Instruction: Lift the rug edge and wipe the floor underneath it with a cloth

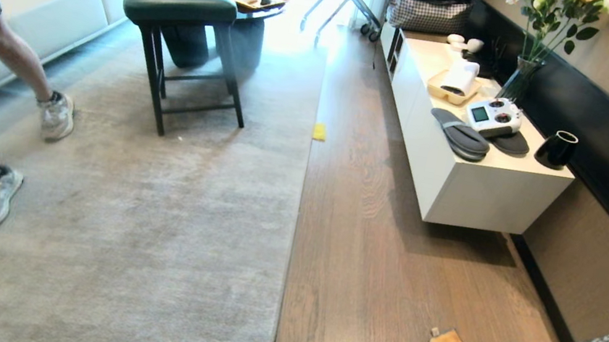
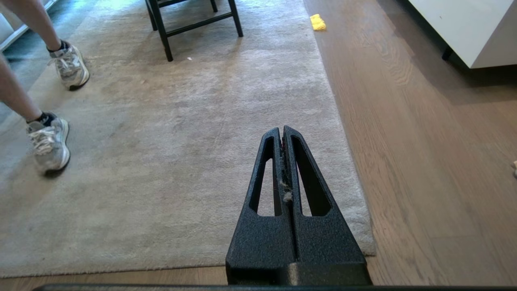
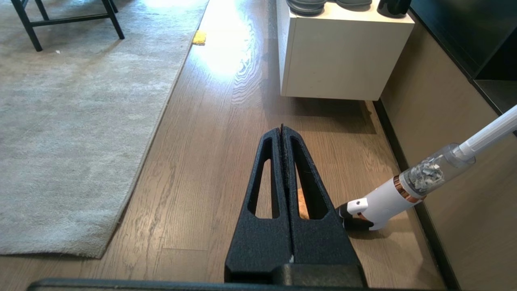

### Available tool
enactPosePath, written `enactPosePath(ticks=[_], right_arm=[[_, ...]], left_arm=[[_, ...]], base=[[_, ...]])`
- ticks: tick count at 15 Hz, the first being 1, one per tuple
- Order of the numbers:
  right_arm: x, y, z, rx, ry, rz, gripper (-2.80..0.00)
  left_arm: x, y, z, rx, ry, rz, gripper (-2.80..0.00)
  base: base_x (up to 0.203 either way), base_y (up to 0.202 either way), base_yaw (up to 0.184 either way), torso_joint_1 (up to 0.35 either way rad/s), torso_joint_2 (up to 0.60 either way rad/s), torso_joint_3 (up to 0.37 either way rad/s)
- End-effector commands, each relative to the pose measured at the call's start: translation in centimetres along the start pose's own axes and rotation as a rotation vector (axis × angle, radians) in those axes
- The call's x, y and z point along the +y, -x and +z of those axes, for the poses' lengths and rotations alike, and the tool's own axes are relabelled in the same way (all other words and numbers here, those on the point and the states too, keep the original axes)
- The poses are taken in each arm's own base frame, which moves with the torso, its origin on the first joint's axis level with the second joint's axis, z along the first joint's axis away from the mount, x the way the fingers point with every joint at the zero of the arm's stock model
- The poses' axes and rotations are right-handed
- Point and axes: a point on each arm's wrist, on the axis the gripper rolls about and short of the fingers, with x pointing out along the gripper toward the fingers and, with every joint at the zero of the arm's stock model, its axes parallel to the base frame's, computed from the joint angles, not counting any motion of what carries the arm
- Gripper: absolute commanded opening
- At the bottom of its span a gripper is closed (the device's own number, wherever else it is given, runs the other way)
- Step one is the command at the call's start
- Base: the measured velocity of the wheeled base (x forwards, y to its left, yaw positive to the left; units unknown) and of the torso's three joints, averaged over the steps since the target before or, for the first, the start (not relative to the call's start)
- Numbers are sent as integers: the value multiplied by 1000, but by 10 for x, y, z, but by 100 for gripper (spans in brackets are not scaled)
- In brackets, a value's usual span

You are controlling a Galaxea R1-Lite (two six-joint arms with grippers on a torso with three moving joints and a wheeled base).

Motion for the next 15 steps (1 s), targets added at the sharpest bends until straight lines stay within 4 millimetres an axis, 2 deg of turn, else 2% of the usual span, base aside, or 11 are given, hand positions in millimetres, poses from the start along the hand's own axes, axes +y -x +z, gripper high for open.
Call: enactPosePath(ticks=[1,7,15], right_arm=[[0,0,0,-1,1,0,-280],[0,0,0,-1,2,0,-280],[0,0,0,-1,7,0,-280]], left_arm=[[0,0,0,0,-1,1,-280],[0,0,0,0,1,1,-280],[0,0,0,1,0,1,-280]], base=[[0,0,0,0,0,0],[0,0,0,-3,-6,-15],[0,0,0,-22,-363,-396]])
